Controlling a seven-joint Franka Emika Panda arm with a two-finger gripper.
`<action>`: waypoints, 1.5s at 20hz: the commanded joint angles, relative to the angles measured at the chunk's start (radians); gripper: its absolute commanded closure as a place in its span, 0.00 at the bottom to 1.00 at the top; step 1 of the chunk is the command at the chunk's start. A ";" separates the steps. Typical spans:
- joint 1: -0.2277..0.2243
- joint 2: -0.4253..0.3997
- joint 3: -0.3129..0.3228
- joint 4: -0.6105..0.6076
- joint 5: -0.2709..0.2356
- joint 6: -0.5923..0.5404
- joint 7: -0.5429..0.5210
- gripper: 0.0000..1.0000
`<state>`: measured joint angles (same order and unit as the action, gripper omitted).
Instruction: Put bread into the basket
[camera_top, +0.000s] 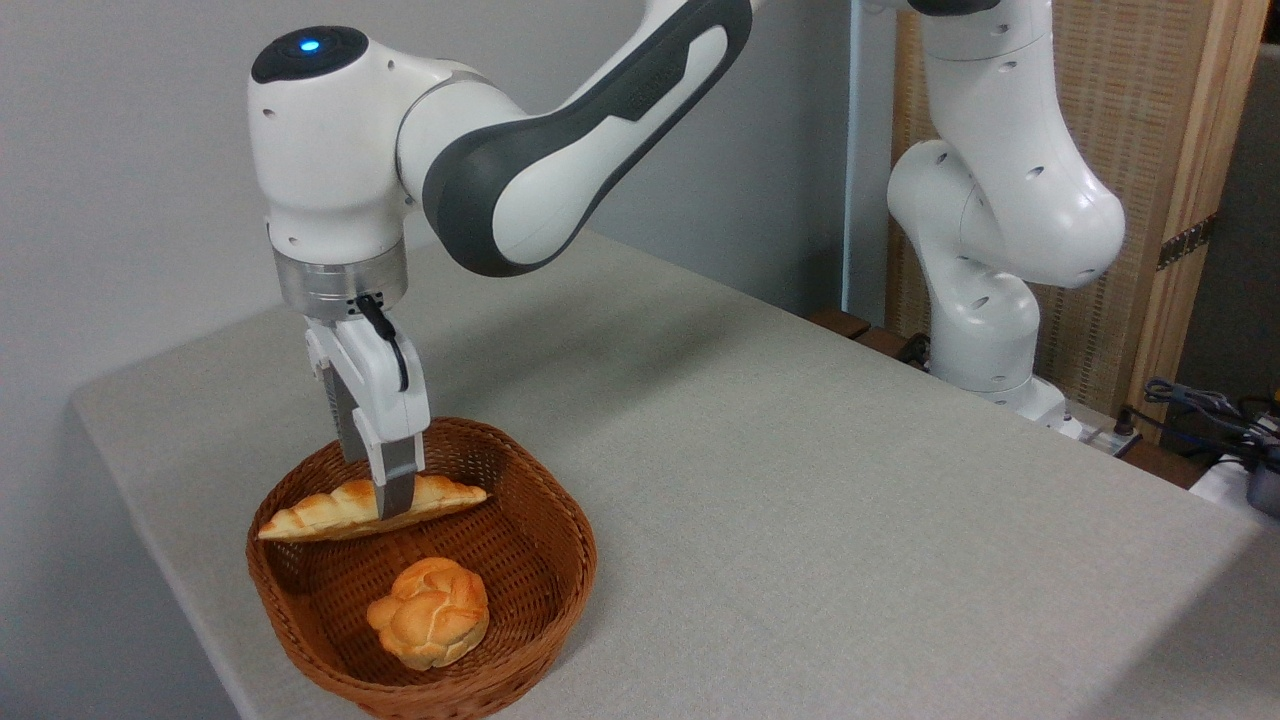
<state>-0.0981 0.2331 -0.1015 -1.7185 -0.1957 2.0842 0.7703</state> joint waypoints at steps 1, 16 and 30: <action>0.003 -0.011 -0.001 0.005 -0.007 -0.010 -0.006 0.00; 0.014 -0.169 0.224 0.115 -0.004 -0.344 0.076 0.00; 0.040 -0.247 0.112 0.097 0.157 -0.429 -0.072 0.00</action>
<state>-0.0708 0.0091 0.0186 -1.6098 -0.0506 1.6746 0.7008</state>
